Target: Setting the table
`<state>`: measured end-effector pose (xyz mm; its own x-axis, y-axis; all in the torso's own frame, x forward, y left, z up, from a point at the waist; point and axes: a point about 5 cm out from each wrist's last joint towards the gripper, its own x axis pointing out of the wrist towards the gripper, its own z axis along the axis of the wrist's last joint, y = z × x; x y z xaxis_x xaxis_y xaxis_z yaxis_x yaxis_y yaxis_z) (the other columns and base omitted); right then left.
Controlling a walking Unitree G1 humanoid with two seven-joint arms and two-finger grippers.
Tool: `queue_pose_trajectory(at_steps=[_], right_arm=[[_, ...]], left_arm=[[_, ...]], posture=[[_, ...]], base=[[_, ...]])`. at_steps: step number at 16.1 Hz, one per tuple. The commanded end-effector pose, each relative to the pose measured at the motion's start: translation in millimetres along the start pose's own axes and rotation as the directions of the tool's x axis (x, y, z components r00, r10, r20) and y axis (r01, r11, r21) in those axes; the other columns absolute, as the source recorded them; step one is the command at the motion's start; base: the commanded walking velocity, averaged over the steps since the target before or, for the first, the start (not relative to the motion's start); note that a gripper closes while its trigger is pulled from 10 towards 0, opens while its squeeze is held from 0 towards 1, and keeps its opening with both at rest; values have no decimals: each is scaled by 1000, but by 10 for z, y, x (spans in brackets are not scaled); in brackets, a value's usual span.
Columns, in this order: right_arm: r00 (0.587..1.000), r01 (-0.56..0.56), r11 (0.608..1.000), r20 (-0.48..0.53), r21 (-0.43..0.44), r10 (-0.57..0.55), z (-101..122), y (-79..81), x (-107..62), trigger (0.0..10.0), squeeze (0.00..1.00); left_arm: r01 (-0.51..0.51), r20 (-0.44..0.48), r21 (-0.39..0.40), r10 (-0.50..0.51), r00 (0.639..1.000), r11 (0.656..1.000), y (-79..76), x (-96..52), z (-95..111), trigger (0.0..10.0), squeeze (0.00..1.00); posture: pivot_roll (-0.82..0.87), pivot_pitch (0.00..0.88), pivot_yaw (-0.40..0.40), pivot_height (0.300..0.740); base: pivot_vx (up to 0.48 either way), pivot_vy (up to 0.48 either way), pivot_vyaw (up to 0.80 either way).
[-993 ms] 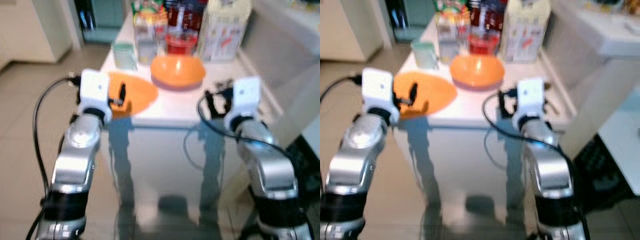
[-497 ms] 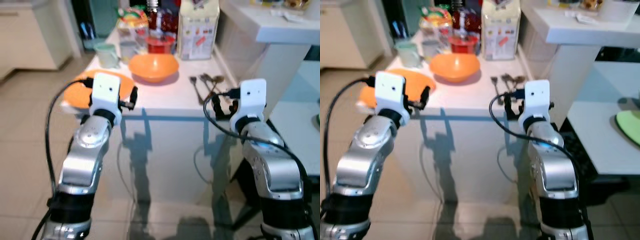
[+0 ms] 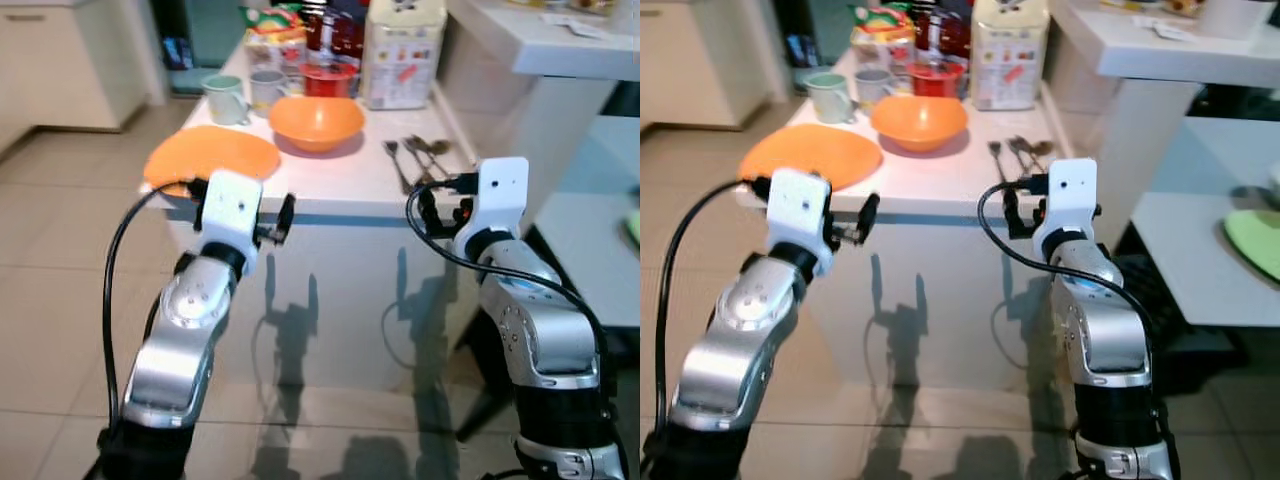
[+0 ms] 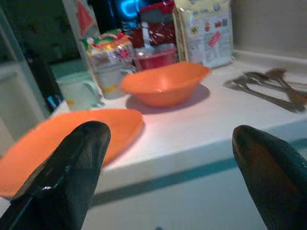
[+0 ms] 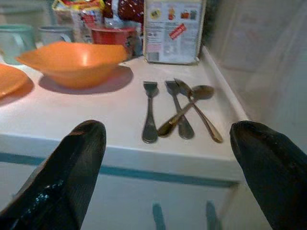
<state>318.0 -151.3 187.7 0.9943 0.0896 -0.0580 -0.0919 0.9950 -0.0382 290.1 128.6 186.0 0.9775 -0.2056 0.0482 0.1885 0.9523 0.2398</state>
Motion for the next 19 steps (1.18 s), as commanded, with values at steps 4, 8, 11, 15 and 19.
queue_pose_trajectory(at_steps=[4, 8, 11, 15, 19], right_arm=[[999, -37, 999, -11, 6, 37, -10, 117, 32, 10000, 0], [1000, -12, 1000, -27, 12, 12, -73, 151, -45, 10000, 0], [999, 31, 999, -12, 41, -31, -71, 77, -118, 10000, 0], [998, 59, 998, -5, 16, -59, -70, 22, -183, 10000, 0], [999, 44, 999, 4, 11, -44, -45, 43, -189, 10000, 0]], left_arm=[[-38, 31, -6, 38, 999, 999, 41, -53, 56, 10000, 0], [-13, 33, -12, 14, 999, 1000, 38, -46, 45, 10000, 0], [17, 35, -11, -17, 999, 1000, 3, 4, 48, 10000, 0], [56, 43, -16, -55, 998, 998, -49, 79, 60, 10000, 0], [57, 50, -20, -56, 997, 998, -49, 105, 63, 10000, 0]], posture=[[9, 0, -80, 740], [-11, 0, -48, 740], [-37, 0, -8, 740], [-66, 0, 21, 740], [-60, 0, 19, 740]], base=[[0, 0, 0], [303, 0, 297], [351, 0, 188], [354, 0, 0], [356, 0, 0]])
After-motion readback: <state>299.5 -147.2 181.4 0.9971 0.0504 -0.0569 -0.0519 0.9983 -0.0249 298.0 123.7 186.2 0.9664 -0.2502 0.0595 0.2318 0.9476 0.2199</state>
